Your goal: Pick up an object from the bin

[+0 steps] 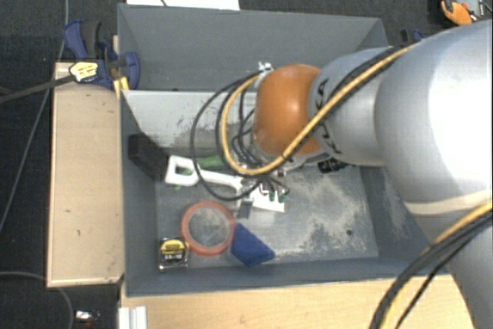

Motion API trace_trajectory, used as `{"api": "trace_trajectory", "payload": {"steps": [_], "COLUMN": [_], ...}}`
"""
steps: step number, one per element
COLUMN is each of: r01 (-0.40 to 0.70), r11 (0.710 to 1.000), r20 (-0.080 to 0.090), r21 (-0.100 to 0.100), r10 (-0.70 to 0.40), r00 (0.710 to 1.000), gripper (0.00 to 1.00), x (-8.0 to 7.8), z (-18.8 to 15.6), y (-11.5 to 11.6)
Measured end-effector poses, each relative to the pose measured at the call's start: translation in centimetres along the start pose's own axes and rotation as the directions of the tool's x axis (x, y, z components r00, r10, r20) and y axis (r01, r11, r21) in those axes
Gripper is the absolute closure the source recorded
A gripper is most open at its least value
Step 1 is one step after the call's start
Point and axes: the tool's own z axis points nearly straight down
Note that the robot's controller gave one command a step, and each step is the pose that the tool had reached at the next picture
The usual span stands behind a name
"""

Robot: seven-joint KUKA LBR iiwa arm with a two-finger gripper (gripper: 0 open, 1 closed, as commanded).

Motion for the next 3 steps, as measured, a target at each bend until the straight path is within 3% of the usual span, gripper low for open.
{"api": "trace_trajectory", "payload": {"steps": [1,2,3], "r01": [-0.34,-0.339,-0.337], "r11": [0.941,0.941,0.941], "r20": [-0.013,-0.013,-0.014], "r21": [0.003,0.003,0.004], "r10": [0.34,0.339,0.337], "r00": [0.94,0.941,0.941], "gripper": [1.0,1.0,1.0], "x": [1.9,1.9,1.9], "z": [0.1,0.1,-2.4], "y": [1.4,1.4,1.4]}}
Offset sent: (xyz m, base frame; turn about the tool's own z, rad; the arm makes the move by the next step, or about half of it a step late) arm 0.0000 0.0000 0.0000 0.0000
